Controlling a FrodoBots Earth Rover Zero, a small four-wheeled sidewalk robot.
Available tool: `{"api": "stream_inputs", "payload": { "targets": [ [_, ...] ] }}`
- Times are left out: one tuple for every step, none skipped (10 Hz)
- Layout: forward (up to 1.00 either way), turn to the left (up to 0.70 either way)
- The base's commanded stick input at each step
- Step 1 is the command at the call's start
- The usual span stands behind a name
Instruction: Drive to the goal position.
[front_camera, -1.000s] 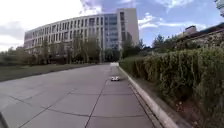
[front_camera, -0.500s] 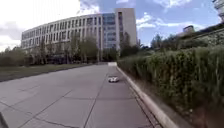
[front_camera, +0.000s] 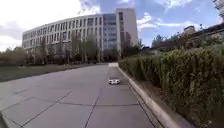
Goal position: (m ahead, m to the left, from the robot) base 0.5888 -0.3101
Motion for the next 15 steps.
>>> {"api": "stream_inputs", "payload": {
  "targets": [
    [0.45, -0.27],
    [0.45, -0.27],
    [0.45, -0.27],
    [0.45, -0.21],
    [0.45, -0.08],
    [0.45, 0.00],
    [0.45, 0.00],
    [0.45, 0.00],
    [0.45, 0.00],
    [0.45, 0.00],
    [0.45, 0.00],
    [0.45, 0.00],
    [0.45, 0.00],
    [0.45, 0.00],
    [0.45, 0.00]
  ]
}}
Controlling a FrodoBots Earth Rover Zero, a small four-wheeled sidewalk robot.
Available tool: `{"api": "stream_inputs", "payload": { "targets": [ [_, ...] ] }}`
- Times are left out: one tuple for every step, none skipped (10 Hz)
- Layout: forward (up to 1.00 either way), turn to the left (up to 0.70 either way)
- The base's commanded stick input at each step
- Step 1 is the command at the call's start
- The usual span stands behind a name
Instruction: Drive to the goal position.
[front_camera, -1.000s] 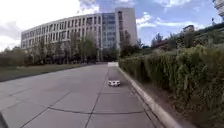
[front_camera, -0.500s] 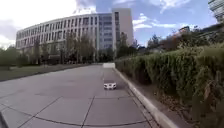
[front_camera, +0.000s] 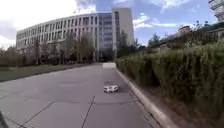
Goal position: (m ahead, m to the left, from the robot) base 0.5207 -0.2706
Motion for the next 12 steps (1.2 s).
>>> {"api": "stream_inputs", "payload": {
  "targets": [
    [0.45, 0.00],
    [0.45, 0.00],
    [0.45, 0.00],
    [0.45, 0.00],
    [0.45, 0.00],
    [0.45, 0.00],
    [0.45, 0.00],
    [0.45, 0.00],
    [0.45, 0.00],
    [0.45, 0.00],
    [0.45, 0.00],
    [0.45, 0.00]
  ]
}}
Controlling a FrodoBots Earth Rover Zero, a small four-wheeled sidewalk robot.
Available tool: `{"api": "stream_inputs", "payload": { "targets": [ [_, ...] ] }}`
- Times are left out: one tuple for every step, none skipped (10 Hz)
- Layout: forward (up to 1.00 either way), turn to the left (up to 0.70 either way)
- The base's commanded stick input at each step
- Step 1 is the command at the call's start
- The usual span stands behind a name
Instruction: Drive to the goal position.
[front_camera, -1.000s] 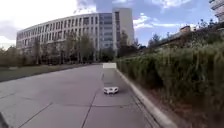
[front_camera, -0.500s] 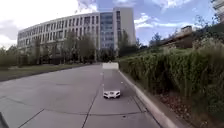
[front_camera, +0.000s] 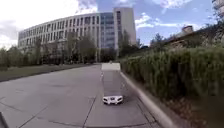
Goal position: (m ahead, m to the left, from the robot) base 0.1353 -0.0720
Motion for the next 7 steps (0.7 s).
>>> {"api": "stream_inputs", "payload": {
  "targets": [
    [0.45, 0.00],
    [0.45, 0.00],
    [0.45, 0.00],
    [0.45, 0.00],
    [0.45, 0.00],
    [0.45, 0.00],
    [0.45, 0.00]
  ]
}}
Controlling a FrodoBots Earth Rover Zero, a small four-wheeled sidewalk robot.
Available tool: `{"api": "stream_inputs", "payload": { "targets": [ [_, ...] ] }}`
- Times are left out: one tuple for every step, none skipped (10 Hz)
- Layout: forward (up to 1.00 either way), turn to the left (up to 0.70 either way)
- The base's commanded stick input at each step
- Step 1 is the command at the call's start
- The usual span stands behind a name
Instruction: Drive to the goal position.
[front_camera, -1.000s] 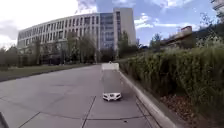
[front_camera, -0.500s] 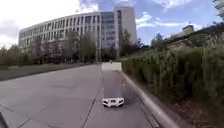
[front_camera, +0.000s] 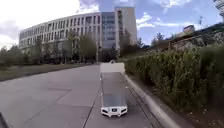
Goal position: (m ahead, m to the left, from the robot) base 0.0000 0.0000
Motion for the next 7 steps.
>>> {"api": "stream_inputs", "payload": {
  "targets": [
    [0.45, 0.00],
    [0.21, 0.00],
    [0.00, 0.00],
    [0.00, 0.00],
    [0.00, 0.00],
    [0.00, 0.00],
    [0.00, 0.00]
  ]
}}
